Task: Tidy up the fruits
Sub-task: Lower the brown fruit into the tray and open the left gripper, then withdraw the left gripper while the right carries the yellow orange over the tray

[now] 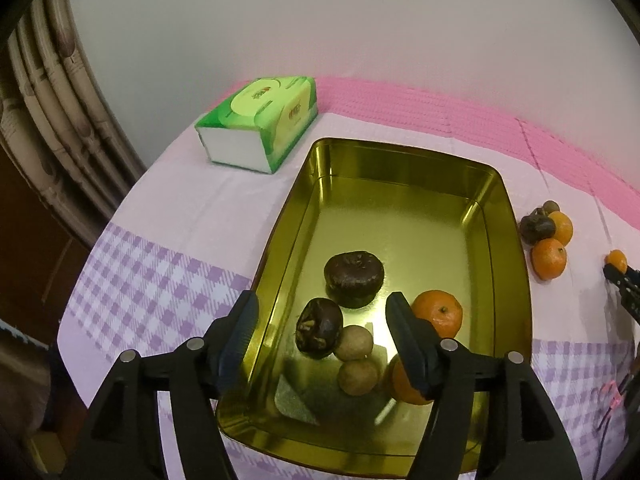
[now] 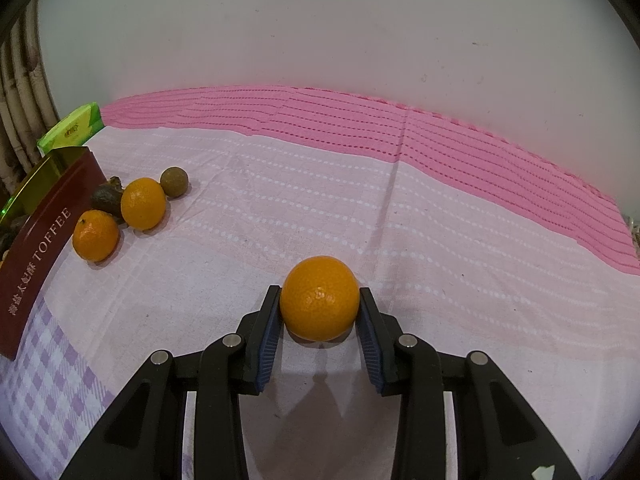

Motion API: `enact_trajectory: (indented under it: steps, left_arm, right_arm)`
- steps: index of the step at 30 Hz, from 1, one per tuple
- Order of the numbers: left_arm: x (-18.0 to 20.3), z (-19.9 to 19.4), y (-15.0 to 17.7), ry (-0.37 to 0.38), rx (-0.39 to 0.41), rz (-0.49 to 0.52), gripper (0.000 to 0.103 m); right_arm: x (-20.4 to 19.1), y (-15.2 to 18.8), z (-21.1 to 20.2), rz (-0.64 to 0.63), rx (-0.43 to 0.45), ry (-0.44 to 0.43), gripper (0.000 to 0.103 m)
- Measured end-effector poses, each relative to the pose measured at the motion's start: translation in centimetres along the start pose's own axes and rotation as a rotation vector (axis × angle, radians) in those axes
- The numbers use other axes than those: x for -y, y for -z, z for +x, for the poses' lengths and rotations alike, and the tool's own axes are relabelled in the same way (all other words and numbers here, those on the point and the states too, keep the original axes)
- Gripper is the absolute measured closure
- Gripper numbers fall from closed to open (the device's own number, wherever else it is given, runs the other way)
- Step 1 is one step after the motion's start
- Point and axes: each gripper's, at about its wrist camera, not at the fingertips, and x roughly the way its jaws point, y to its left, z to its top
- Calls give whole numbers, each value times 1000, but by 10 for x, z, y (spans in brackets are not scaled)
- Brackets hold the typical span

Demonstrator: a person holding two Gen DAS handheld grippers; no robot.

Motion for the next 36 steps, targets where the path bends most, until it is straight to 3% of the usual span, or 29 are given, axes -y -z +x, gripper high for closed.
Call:
enact_trajectory:
  steps: [16, 28, 36]
  left_arm:
    - [-4, -4, -3, 0, 11, -20, 27]
    - [-10, -13, -4, -14, 29, -34, 18]
    - [-33, -23, -4, -47, 45, -114, 16]
  right_arm:
    - [-12, -7, -3, -6, -18, 55, 69]
    - [-87, -29, -44, -108, 49, -130, 69]
    - [-155, -35, -62, -209, 60, -270, 69]
